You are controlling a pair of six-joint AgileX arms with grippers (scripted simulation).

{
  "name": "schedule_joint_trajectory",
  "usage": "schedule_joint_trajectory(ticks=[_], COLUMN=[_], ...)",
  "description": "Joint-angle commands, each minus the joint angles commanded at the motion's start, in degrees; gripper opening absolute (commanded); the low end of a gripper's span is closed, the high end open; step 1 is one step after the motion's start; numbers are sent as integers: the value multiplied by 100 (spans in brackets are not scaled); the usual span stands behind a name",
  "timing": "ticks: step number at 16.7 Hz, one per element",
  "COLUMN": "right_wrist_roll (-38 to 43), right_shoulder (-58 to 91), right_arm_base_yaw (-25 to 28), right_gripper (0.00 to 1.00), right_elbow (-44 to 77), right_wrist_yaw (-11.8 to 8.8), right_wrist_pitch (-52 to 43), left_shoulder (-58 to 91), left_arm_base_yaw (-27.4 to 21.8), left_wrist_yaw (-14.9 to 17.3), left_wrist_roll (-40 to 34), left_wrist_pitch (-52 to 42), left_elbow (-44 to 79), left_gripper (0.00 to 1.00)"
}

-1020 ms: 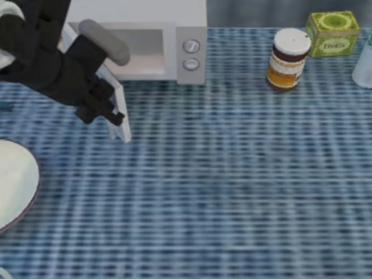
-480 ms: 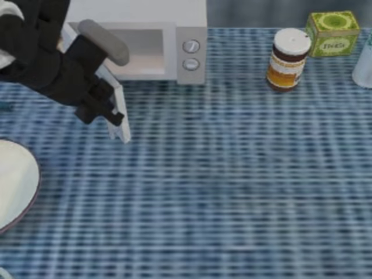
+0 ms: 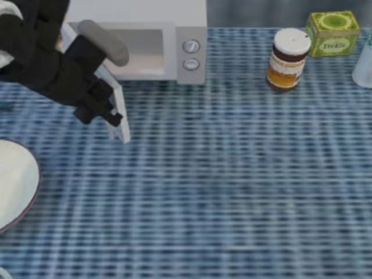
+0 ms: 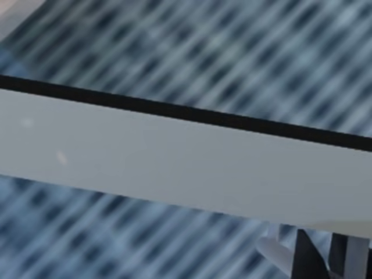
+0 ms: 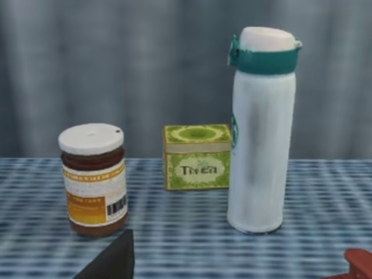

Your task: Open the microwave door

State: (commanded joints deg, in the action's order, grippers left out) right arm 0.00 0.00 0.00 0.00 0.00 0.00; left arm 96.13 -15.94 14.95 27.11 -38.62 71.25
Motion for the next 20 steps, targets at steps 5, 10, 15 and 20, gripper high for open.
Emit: schedule_joint_trajectory(ticks=[5, 10, 15, 20], right_wrist_roll=[0, 0, 0, 0], right_shoulder=[0, 0, 0, 0], right_arm_base_yaw=[0, 0, 0, 0], right_gripper=[100, 100, 100, 100], right_elbow=[0, 0, 0, 0], right_wrist_yaw=[0, 0, 0, 0], right_wrist_pitch=[0, 0, 0, 0], left_shoulder=[-48, -89, -89, -89], left_arm_base_yaw=[293, 474, 474, 474], left_wrist_yaw=[284, 499, 499, 499], left_wrist_roll=[696, 1124, 1124, 1124], left_wrist_pitch=[-226, -365, -365, -365], left_elbow=[-13, -32, -32, -32], left_gripper=[0, 0, 0, 0])
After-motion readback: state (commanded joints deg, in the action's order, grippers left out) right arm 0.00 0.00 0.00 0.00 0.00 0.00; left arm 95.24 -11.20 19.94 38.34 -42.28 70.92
